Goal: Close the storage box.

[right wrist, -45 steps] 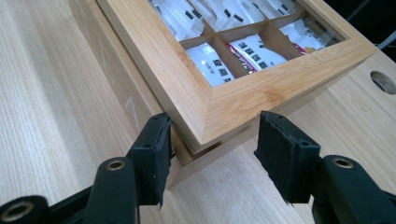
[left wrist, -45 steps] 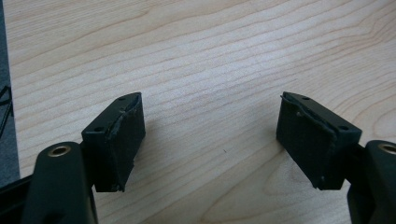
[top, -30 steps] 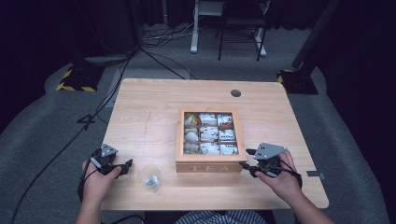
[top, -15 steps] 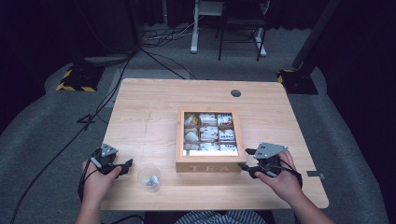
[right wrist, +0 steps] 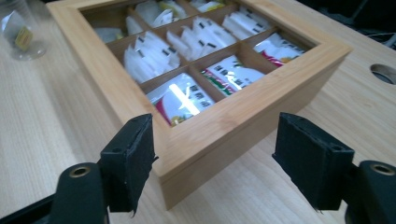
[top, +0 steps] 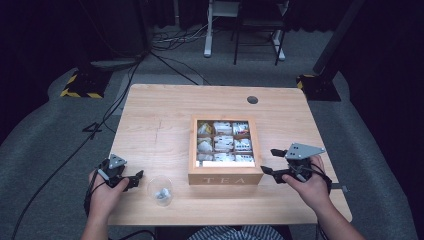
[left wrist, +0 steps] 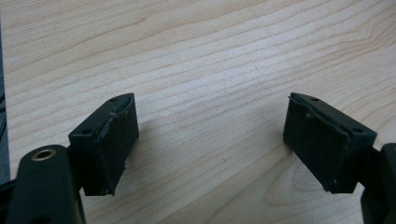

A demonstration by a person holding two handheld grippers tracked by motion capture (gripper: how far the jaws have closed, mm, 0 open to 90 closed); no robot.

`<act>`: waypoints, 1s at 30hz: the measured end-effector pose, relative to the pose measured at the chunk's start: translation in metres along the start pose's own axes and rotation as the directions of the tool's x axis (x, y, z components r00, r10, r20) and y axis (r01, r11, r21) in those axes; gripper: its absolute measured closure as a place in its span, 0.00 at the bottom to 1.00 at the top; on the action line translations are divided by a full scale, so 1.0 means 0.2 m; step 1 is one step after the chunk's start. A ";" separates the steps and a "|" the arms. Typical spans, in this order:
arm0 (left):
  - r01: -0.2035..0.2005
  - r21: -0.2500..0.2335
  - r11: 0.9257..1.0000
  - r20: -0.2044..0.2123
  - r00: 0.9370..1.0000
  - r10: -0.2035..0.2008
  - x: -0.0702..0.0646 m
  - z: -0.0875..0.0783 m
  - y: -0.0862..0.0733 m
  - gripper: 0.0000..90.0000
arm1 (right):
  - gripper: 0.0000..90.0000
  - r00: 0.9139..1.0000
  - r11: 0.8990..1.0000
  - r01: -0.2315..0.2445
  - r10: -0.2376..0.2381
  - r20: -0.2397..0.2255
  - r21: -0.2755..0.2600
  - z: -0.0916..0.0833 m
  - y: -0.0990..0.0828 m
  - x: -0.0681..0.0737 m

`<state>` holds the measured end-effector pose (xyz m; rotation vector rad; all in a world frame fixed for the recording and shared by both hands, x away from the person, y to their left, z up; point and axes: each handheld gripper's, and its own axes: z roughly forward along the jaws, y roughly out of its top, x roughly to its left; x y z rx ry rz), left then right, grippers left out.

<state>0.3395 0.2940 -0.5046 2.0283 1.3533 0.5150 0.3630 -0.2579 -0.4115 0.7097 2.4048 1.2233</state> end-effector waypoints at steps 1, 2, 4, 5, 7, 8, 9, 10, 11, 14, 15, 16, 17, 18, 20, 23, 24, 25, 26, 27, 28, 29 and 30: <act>-0.003 0.002 1.000 0.001 1.000 0.003 0.00 0.00 0.00 0.18 | 0.29 1.000 1.000 -0.007 0.007 0.001 0.000 -0.01 0.00 -0.01; -0.002 0.001 1.000 0.000 1.000 0.002 0.00 0.00 0.00 0.17 | 0.28 1.000 1.000 -0.012 0.012 0.007 -0.005 -0.01 -0.01 -0.03; -0.002 0.002 1.000 0.000 1.000 0.002 0.00 0.00 0.00 0.17 | 0.27 0.999 0.999 -0.033 0.033 0.006 -0.008 -0.02 -0.02 -0.06; -0.001 0.002 1.000 0.001 1.000 0.001 0.00 0.00 0.00 0.17 | 0.25 0.999 0.999 -0.043 0.043 0.008 -0.007 -0.03 -0.03 -0.07; -0.002 0.002 1.000 0.002 1.000 0.002 0.00 0.00 0.00 0.17 | 0.24 0.998 0.998 -0.057 0.057 0.018 -0.001 -0.04 -0.05 -0.11; -0.002 0.002 1.000 0.002 1.000 0.002 0.00 0.00 0.00 0.17 | 0.23 0.998 0.998 -0.066 0.066 0.023 -0.001 -0.05 -0.06 -0.13; -0.003 0.000 1.000 0.003 1.000 0.003 0.00 0.00 0.00 0.17 | 0.23 0.997 0.997 -0.074 0.074 0.025 -0.002 -0.05 -0.06 -0.14; -0.004 0.001 1.000 0.004 1.000 0.004 0.00 0.00 0.00 0.17 | 0.23 0.996 0.996 -0.084 0.084 0.037 0.001 -0.06 -0.08 -0.16; -0.006 0.002 1.000 0.005 1.000 0.006 0.00 0.00 0.00 0.16 | 0.22 0.995 0.996 -0.093 0.093 0.047 0.005 -0.07 -0.09 -0.18; -0.008 0.003 1.000 0.008 1.000 0.008 0.00 0.01 0.00 0.16 | 0.20 0.991 0.993 -0.121 0.119 0.064 0.015 -0.08 -0.12 -0.24; -0.012 0.005 1.000 0.009 1.000 0.012 0.00 0.01 0.00 0.16 | 0.19 0.989 0.991 -0.130 0.129 0.072 0.021 -0.09 -0.14 -0.26; -0.011 0.006 1.000 0.010 1.000 0.011 0.01 0.01 0.00 0.16 | 0.19 0.988 0.990 -0.137 0.134 0.079 0.028 -0.09 -0.16 -0.28; -0.012 0.007 1.000 0.010 1.000 0.012 0.01 0.01 0.00 0.16 | 0.19 0.988 0.990 -0.137 0.134 0.081 0.031 -0.09 -0.18 -0.29; -0.012 0.007 1.000 0.011 1.000 0.012 0.01 0.01 0.00 0.15 | 0.19 0.987 0.990 -0.141 0.137 0.088 0.032 -0.09 -0.20 -0.32; -0.015 0.007 1.000 0.011 1.000 0.015 0.01 0.01 0.00 0.15 | 0.19 0.978 0.983 -0.179 0.174 0.111 0.036 -0.08 -0.26 -0.37; -0.016 0.008 1.000 0.011 1.000 0.016 0.01 0.01 0.00 0.15 | 0.19 0.973 0.980 -0.195 0.189 0.132 0.033 -0.08 -0.29 -0.40; -0.015 0.007 1.000 0.011 1.000 0.015 0.01 0.01 0.00 0.15 | 0.19 0.970 0.978 -0.204 0.197 0.142 0.036 -0.08 -0.30 -0.42; -0.016 0.008 1.000 0.012 1.000 0.016 0.01 0.01 0.01 0.15 | 0.19 0.967 0.976 -0.214 0.206 0.147 0.037 -0.08 -0.32 -0.44; -0.016 0.007 1.000 0.012 1.000 0.016 0.01 0.01 0.01 0.15 | 0.19 0.964 0.974 -0.224 0.216 0.155 0.041 -0.07 -0.33 -0.45; -0.016 0.007 1.000 0.013 1.000 0.016 0.01 0.01 0.01 0.15 | 0.19 0.962 0.972 -0.232 0.222 0.159 0.045 -0.07 -0.35 -0.46; -0.016 0.007 1.000 0.013 1.000 0.016 0.01 0.01 0.01 0.15 | 0.19 0.961 0.970 -0.236 0.225 0.164 0.053 -0.06 -0.37 -0.48; -0.013 0.007 1.000 0.015 1.000 0.013 0.01 0.01 0.00 0.15 | 0.19 0.957 0.968 -0.244 0.232 0.172 0.057 -0.06 -0.39 -0.49; -0.014 0.007 1.000 0.015 1.000 0.014 0.01 0.01 0.00 0.15 | 0.19 0.956 0.966 -0.250 0.235 0.177 0.063 -0.05 -0.41 -0.50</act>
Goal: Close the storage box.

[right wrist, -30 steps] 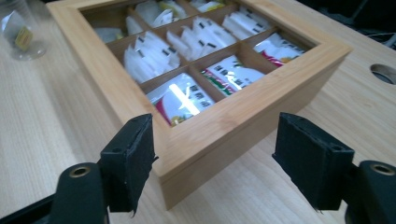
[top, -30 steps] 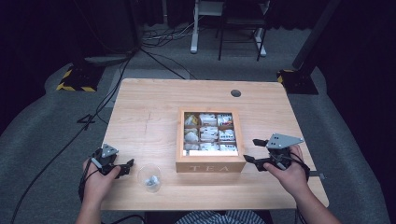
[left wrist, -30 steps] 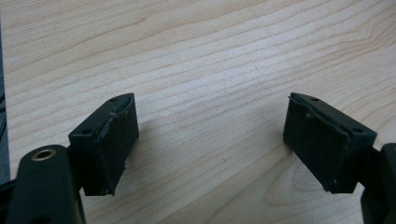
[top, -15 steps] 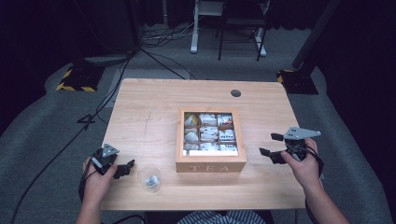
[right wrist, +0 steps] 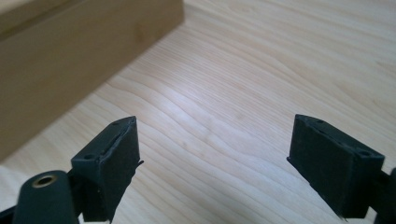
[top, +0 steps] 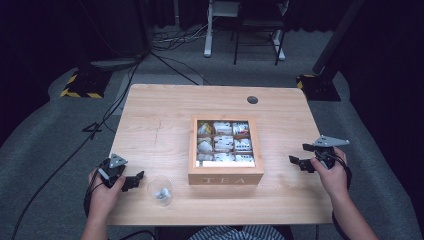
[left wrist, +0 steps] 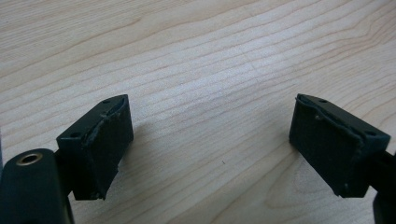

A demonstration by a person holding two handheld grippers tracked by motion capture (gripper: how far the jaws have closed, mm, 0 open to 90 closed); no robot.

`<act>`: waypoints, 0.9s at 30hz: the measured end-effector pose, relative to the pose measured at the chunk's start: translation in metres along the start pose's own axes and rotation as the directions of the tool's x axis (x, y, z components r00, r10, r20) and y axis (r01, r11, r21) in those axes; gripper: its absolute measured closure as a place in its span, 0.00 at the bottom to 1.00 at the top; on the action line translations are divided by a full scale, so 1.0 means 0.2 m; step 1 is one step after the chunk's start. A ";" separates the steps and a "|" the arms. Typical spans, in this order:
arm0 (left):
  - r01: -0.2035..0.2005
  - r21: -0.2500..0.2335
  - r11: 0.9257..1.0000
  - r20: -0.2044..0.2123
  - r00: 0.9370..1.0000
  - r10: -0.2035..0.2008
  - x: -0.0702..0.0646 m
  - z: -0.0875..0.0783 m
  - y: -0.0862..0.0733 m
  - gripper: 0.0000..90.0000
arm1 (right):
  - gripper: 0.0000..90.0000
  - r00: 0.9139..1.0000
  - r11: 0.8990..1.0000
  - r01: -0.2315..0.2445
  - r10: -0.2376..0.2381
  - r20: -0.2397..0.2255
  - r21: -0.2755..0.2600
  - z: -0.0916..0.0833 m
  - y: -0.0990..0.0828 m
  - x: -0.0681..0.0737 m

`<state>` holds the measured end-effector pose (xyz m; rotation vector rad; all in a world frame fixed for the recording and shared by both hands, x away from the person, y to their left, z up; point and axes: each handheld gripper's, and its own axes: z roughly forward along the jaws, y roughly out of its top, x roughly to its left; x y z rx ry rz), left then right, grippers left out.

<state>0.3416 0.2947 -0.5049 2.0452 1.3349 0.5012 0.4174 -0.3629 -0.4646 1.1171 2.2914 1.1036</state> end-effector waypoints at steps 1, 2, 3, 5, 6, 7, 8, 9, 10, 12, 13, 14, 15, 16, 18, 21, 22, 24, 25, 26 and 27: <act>0.001 0.000 1.000 0.000 1.000 -0.001 0.00 0.00 0.00 0.15 | 0.19 1.000 1.000 -0.010 0.010 0.007 0.005 0.01 -0.01 -0.01; 0.000 0.000 1.000 0.000 1.000 0.000 0.00 0.00 0.00 0.15 | 0.19 1.000 1.000 -0.015 0.015 0.013 0.010 0.02 -0.03 -0.03; 0.000 0.000 1.000 0.000 1.000 0.000 0.00 0.00 0.00 0.15 | 0.19 1.000 1.000 -0.025 0.025 0.018 0.013 0.03 -0.04 -0.04; -0.002 0.000 1.000 -0.001 1.000 0.002 0.00 0.00 0.00 0.15 | 0.19 0.999 0.999 -0.037 0.037 0.027 0.018 0.04 -0.06 -0.06; 0.000 0.000 1.000 0.000 1.000 0.000 0.00 0.00 0.00 0.15 | 0.19 0.999 0.999 -0.039 0.038 0.032 0.022 0.04 -0.07 -0.07; -0.001 0.001 1.000 0.000 1.000 0.001 0.00 0.00 0.00 0.15 | 0.19 0.999 0.999 -0.041 0.040 0.037 0.032 0.04 -0.08 -0.08; -0.004 0.002 1.000 0.002 1.000 0.004 0.00 0.00 0.00 0.15 | 0.19 0.998 0.998 -0.045 0.043 0.045 0.035 0.05 -0.09 -0.09; -0.004 0.000 1.000 0.003 1.000 0.004 0.00 0.00 0.00 0.15 | 0.19 0.998 0.998 -0.044 0.042 0.048 0.042 0.06 -0.11 -0.10; -0.005 0.000 1.000 0.004 1.000 0.005 0.00 0.00 0.00 0.15 | 0.19 0.998 0.998 -0.048 0.046 0.050 0.048 0.06 -0.12 -0.11; -0.006 -0.001 1.000 0.006 1.000 0.006 0.00 0.01 0.01 0.15 | 0.19 0.997 0.997 -0.060 0.057 0.054 0.054 0.07 -0.14 -0.12; -0.009 0.001 1.000 0.008 1.000 0.009 0.01 0.01 0.01 0.14 | 0.19 0.996 0.996 -0.074 0.071 0.060 0.051 0.07 -0.16 -0.12; -0.011 0.002 1.000 0.007 1.000 0.011 0.01 0.01 0.01 0.14 | 0.19 0.996 0.996 -0.074 0.071 0.060 0.051 0.07 -0.16 -0.12; -0.006 0.003 1.000 0.007 1.000 0.006 0.00 0.01 0.01 0.14 | 0.19 0.995 0.995 -0.083 0.080 0.052 0.061 0.07 -0.17 -0.13; -0.009 0.004 1.000 0.007 1.000 0.008 0.00 0.01 0.01 0.14 | 0.18 0.996 0.995 -0.081 0.078 0.048 0.060 0.07 -0.17 -0.13; -0.013 0.005 1.000 0.007 1.000 0.013 0.01 0.01 0.01 0.14 | 0.18 0.997 0.996 -0.069 0.066 0.048 0.059 0.07 -0.17 -0.12; -0.016 0.007 1.000 0.008 1.000 0.016 0.01 0.01 0.01 0.13 | 0.16 0.997 0.995 -0.037 0.031 0.065 0.092 0.08 -0.17 -0.10; -0.016 0.007 1.000 0.009 1.000 0.016 0.01 0.01 0.01 0.13 | 0.15 0.997 0.995 -0.038 0.031 0.074 0.094 0.09 -0.17 -0.09; -0.013 0.005 1.000 0.007 1.000 0.013 0.01 0.01 0.01 0.13 | 0.09 0.993 0.995 -0.065 0.057 0.099 0.073 0.10 -0.17 -0.08; -0.012 0.004 1.000 0.007 1.000 0.012 0.01 0.01 0.01 0.13 | 0.08 0.994 0.995 -0.059 0.051 0.098 0.080 0.11 -0.17 -0.08; -0.012 0.005 1.000 0.007 1.000 0.012 0.01 0.01 0.01 0.13 | 0.06 0.994 0.995 -0.058 0.050 0.096 0.082 0.11 -0.17 -0.08; -0.011 0.004 1.000 0.006 1.000 0.011 0.01 0.01 0.01 0.13 | 0.06 0.994 0.995 -0.056 0.048 0.095 0.084 0.11 -0.16 -0.08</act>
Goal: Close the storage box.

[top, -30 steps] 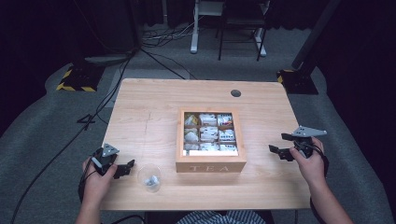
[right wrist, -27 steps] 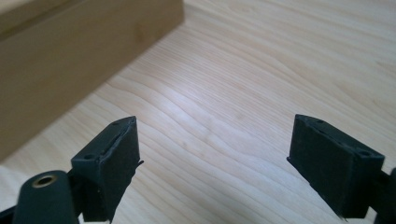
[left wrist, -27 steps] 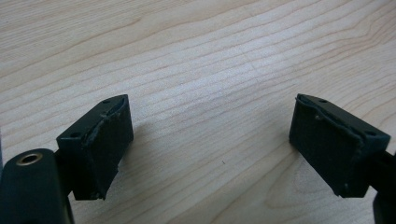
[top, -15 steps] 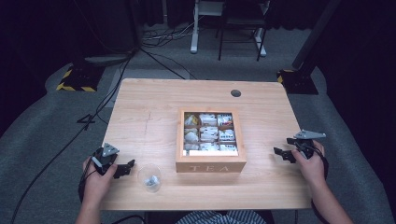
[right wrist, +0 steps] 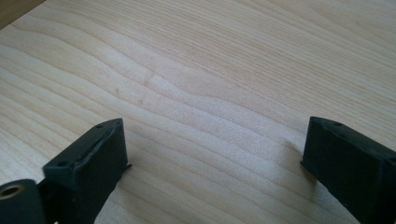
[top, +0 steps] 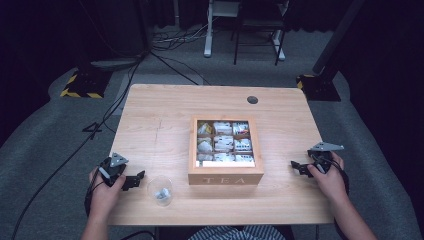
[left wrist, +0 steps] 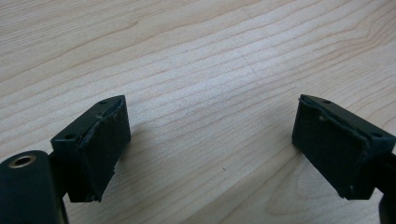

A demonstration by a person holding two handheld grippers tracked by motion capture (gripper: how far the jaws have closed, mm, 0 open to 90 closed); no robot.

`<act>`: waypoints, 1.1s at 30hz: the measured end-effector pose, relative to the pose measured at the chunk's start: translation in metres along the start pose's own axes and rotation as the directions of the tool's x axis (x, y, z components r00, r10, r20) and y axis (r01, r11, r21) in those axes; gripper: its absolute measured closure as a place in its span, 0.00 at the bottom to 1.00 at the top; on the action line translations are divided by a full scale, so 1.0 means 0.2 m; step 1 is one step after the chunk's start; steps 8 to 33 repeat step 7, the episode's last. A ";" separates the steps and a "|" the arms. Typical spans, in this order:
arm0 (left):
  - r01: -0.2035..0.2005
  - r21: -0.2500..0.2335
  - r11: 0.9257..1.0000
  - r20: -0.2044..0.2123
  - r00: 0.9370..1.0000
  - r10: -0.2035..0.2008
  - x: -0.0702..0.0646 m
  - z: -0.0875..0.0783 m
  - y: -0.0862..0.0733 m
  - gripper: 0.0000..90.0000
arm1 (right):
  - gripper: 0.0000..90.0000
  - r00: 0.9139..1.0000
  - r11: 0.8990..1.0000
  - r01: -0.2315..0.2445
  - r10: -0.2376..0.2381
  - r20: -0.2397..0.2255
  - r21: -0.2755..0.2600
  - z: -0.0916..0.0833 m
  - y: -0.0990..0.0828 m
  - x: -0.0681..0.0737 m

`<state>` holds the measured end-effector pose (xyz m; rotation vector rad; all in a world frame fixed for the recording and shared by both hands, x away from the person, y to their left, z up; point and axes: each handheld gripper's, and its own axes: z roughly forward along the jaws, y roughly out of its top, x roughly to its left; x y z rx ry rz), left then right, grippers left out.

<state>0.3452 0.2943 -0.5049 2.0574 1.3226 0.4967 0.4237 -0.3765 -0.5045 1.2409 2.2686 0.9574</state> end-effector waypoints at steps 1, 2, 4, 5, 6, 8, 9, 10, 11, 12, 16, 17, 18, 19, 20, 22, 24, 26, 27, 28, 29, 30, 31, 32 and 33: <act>-0.001 0.001 1.000 0.002 1.000 0.001 0.00 0.00 0.00 0.13 | 0.06 1.000 1.000 0.001 -0.001 0.001 0.001 0.00 0.00 0.00; 0.000 0.000 1.000 0.000 1.000 0.000 0.00 0.00 0.00 0.13 | 0.06 1.000 1.000 0.000 0.000 0.001 0.002 0.00 0.00 0.00; -0.001 0.000 1.000 0.001 1.000 0.001 0.00 0.00 0.00 0.13 | 0.05 1.000 1.000 0.001 -0.001 0.000 0.001 0.00 0.00 0.00; -0.001 0.001 1.000 0.002 1.000 0.001 0.00 0.00 0.00 0.13 | 0.05 1.000 1.000 0.001 -0.001 -0.001 0.001 0.00 0.00 0.00; -0.002 0.001 1.000 0.002 1.000 0.002 0.00 0.00 0.00 0.13 | 0.05 1.000 1.000 0.001 -0.001 -0.002 0.001 0.00 0.00 0.00; 0.000 0.001 1.000 0.002 1.000 0.000 0.00 0.00 0.00 0.13 | 0.05 1.000 1.000 0.000 0.000 -0.002 0.001 0.00 0.00 0.00; 0.000 0.001 1.000 0.002 1.000 0.000 0.00 0.00 0.00 0.13 | 0.05 1.000 1.000 0.000 0.000 -0.002 0.001 0.00 0.00 0.00; 0.000 0.001 1.000 0.002 1.000 0.000 0.00 0.00 0.00 0.13 | 0.05 1.000 1.000 0.000 0.000 -0.002 0.001 0.00 0.00 0.00; 0.000 0.001 1.000 0.002 1.000 0.000 0.00 0.00 0.00 0.13 | 0.05 1.000 1.000 0.000 0.000 -0.002 0.001 0.00 0.00 0.00; 0.000 0.001 1.000 0.002 1.000 0.000 0.00 0.00 0.00 0.13 | 0.05 1.000 1.000 0.000 0.000 -0.002 0.001 0.00 0.00 0.00; 0.000 0.001 1.000 0.002 1.000 0.000 0.00 0.00 0.00 0.13 | 0.05 1.000 1.000 0.000 0.000 -0.002 0.001 0.00 0.00 0.00; 0.000 0.001 1.000 0.002 1.000 0.000 0.00 0.00 0.00 0.13 | 0.05 1.000 1.000 0.000 0.000 -0.002 0.001 0.00 0.00 0.00; 0.000 0.001 1.000 0.002 1.000 0.000 0.00 0.00 0.00 0.13 | 0.05 1.000 1.000 0.000 0.000 -0.002 0.001 0.00 0.00 0.00; 0.000 0.001 1.000 0.002 1.000 0.000 0.00 0.00 0.00 0.13 | 0.05 1.000 1.000 0.000 0.000 -0.002 0.001 0.00 0.00 0.00; 0.000 0.001 1.000 0.002 1.000 0.000 0.00 0.00 0.00 0.13 | 0.05 1.000 1.000 0.000 0.000 -0.002 0.001 0.00 0.00 0.00; 0.000 0.001 1.000 0.002 1.000 0.000 0.00 0.00 0.00 0.13 | 0.05 1.000 1.000 0.000 0.000 -0.002 0.001 0.00 0.00 0.00; 0.000 0.001 1.000 0.002 1.000 0.000 0.00 0.00 0.00 0.13 | 0.05 1.000 1.000 0.000 0.000 -0.002 0.001 0.00 0.00 0.00; 0.000 0.001 1.000 0.002 1.000 0.000 0.00 0.00 0.00 0.13 | 0.05 1.000 1.000 0.000 0.000 -0.002 0.001 0.00 0.00 0.00; 0.000 0.001 1.000 0.002 1.000 0.000 0.00 0.00 0.00 0.13 | 0.05 1.000 1.000 0.000 0.000 -0.002 0.001 0.00 0.00 0.00; 0.000 0.001 1.000 0.002 1.000 0.000 0.00 0.00 0.00 0.13 | 0.05 1.000 1.000 0.000 0.000 -0.002 0.001 0.00 0.00 0.00; 0.000 0.001 1.000 0.002 1.000 0.000 0.00 0.00 0.00 0.13 | 0.05 1.000 1.000 0.000 0.000 -0.002 0.001 0.00 0.00 0.00; 0.000 0.001 1.000 0.002 1.000 0.000 0.00 0.00 0.00 0.13 | 0.05 1.000 1.000 0.000 0.000 -0.002 0.001 0.00 0.00 0.00; 0.000 0.001 1.000 0.002 1.000 0.000 0.00 0.00 0.00 0.13 | 0.05 1.000 1.000 0.000 0.000 -0.002 0.001 0.00 0.00 0.00; 0.000 0.001 1.000 0.002 1.000 0.000 0.00 0.00 0.00 0.13 | 0.05 1.000 1.000 0.000 0.000 -0.002 0.001 0.00 0.00 0.00; 0.000 0.001 1.000 0.002 1.000 0.000 0.00 0.00 0.00 0.13 | 0.05 1.000 1.000 0.000 0.000 -0.002 0.001 0.00 0.00 0.00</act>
